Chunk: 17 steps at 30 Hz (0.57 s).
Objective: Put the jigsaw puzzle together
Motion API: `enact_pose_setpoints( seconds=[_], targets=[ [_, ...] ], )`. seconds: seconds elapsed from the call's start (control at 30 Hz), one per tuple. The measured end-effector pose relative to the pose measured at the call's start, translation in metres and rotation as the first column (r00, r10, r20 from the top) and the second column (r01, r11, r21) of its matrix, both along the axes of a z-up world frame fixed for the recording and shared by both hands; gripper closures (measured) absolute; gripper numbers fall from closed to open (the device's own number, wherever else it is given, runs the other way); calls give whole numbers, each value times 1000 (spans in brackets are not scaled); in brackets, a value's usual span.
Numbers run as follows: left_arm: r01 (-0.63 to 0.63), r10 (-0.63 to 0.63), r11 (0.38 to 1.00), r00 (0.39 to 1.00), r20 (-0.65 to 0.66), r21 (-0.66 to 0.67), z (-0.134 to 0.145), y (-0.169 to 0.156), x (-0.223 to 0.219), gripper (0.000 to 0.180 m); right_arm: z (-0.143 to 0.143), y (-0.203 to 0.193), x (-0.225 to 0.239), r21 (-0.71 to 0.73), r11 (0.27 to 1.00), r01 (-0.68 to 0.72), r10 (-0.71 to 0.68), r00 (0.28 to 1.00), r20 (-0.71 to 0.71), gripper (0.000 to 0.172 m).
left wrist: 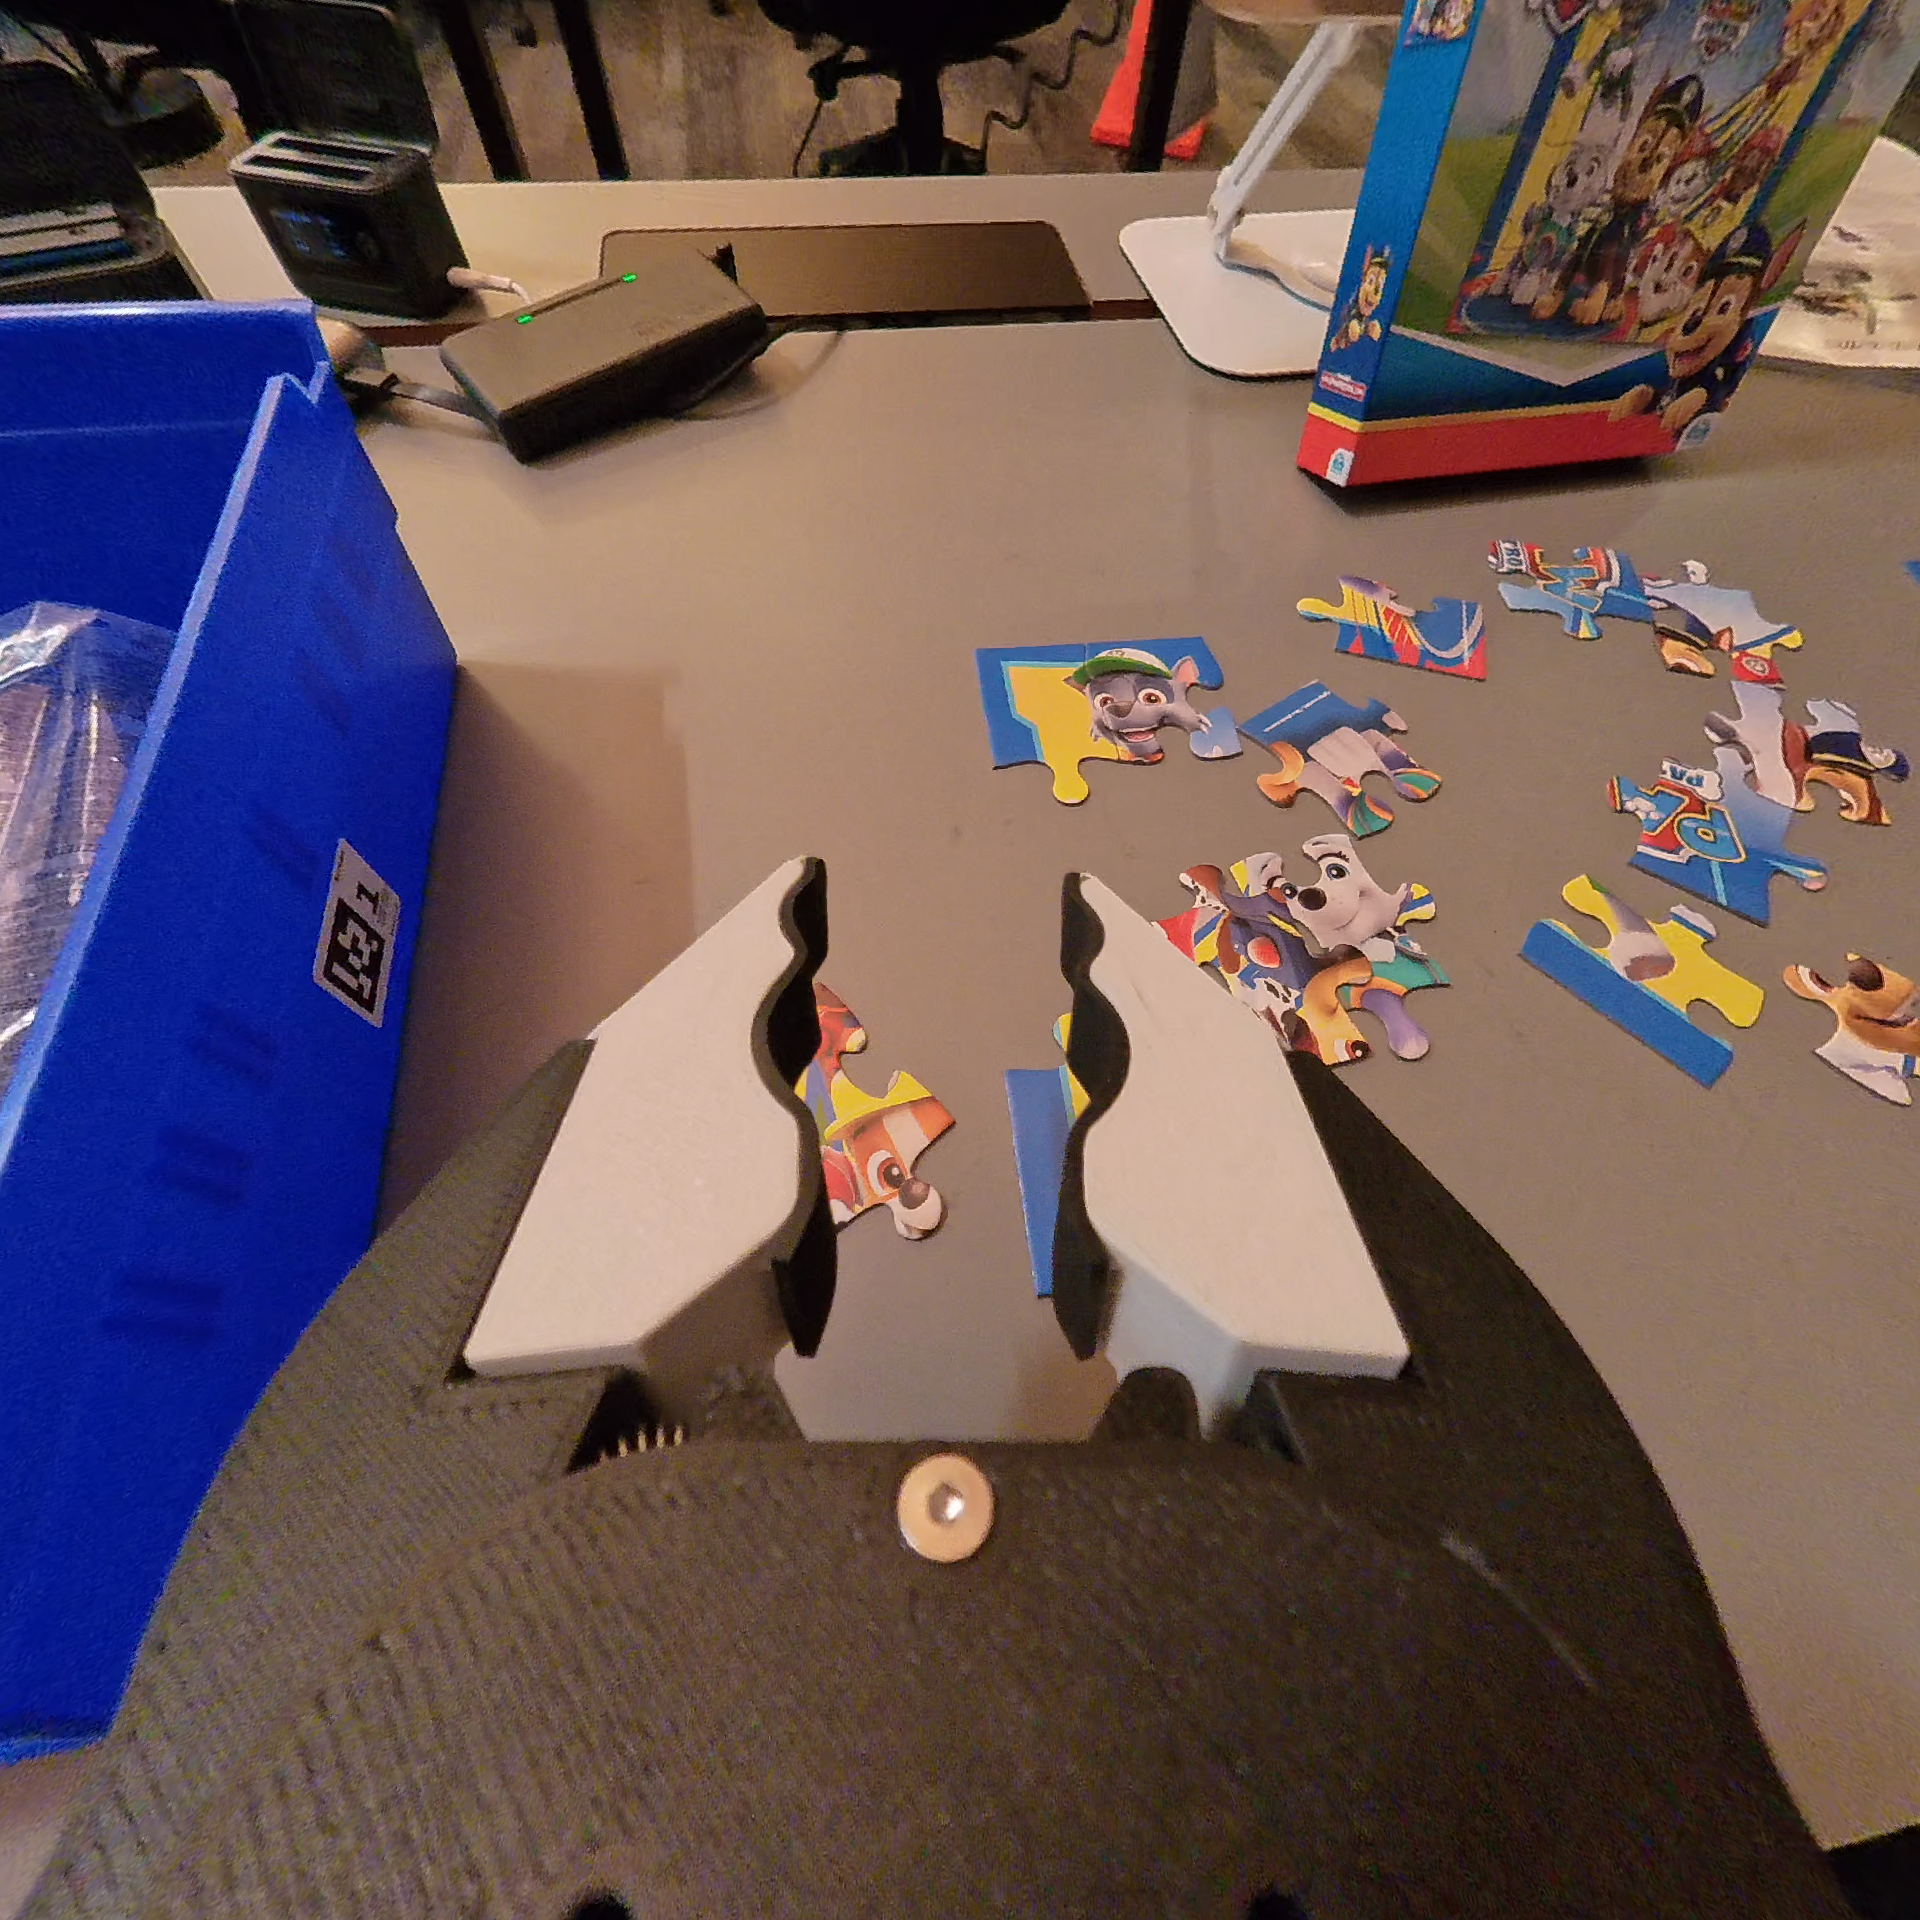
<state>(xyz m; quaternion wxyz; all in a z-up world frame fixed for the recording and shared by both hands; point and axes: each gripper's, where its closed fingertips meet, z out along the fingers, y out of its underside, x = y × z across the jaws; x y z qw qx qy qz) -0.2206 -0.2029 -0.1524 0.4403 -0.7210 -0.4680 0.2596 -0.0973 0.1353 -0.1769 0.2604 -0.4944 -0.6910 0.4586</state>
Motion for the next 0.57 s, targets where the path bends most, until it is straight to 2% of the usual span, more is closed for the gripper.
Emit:
enact_pose_setpoints(
  seconds=[0.23, 0.57],
  targets=[
    [7, -7, 1000, 1000, 4, 0, -1, 2, 0, 137, 2, -7, 1, 3, 1000, -25, 25, 1000, -12, 152],
    [29, -29, 1000, 1000, 3, -6, -1, 10, 3, 137, -6, -23, 4, 178, 979, -94, 100, 995, -26, 154]
  ],
)
